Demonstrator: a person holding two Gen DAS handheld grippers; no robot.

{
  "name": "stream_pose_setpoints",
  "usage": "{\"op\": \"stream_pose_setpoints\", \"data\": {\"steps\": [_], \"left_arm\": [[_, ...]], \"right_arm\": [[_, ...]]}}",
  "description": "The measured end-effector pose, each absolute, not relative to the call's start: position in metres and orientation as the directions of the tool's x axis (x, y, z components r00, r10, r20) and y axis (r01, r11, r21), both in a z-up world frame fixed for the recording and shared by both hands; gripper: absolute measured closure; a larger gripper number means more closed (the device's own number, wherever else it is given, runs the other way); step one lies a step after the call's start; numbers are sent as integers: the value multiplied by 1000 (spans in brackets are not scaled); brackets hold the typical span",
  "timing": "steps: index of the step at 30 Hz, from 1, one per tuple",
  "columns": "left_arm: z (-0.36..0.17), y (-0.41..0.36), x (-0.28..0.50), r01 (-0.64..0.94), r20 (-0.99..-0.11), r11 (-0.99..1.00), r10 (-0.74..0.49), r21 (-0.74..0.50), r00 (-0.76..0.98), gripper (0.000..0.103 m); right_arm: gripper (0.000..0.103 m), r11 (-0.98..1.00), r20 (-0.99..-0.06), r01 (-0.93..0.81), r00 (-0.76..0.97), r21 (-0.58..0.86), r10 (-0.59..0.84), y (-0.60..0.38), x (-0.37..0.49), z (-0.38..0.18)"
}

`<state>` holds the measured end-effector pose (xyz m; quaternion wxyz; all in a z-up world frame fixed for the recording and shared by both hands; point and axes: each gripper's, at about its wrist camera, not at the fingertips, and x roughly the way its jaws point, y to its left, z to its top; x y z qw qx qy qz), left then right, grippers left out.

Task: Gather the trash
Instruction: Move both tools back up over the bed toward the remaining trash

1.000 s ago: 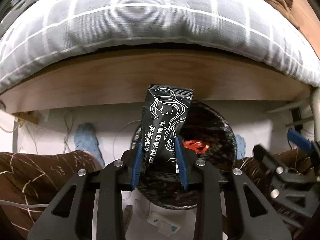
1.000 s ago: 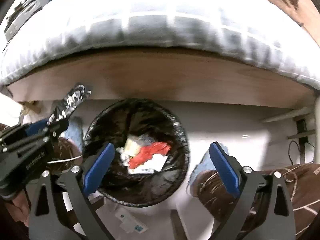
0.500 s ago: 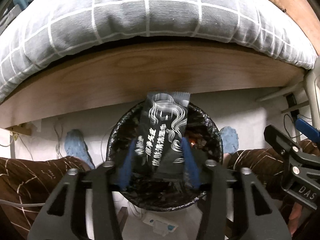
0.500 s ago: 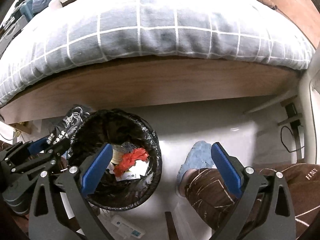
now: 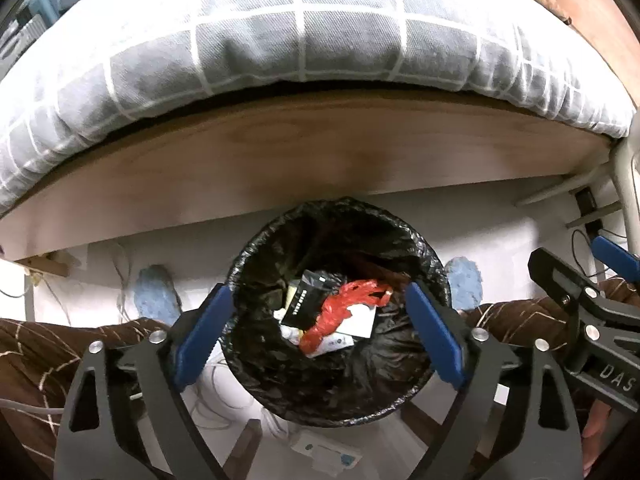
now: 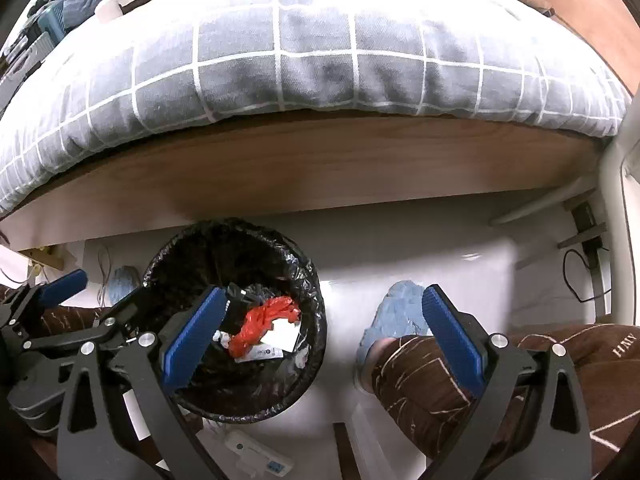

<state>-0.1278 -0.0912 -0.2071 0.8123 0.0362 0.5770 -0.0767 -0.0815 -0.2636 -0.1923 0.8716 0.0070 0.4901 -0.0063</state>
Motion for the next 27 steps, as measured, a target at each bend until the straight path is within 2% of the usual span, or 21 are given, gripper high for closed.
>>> {"op": "stream_pose_setpoints", "data": {"steps": [3,27], "left_arm": [[-200,-86,-128,154,-937,988,-68,-15,343,6],[-89,-42,-142,79,-854,997,-45,-5,519,6]], "right_arm": [[8,1000,-842,12,539,4,-3,-261,-83,-184],[8,998,-704,-59,710,-11,34,-249,-113,-78]]}}
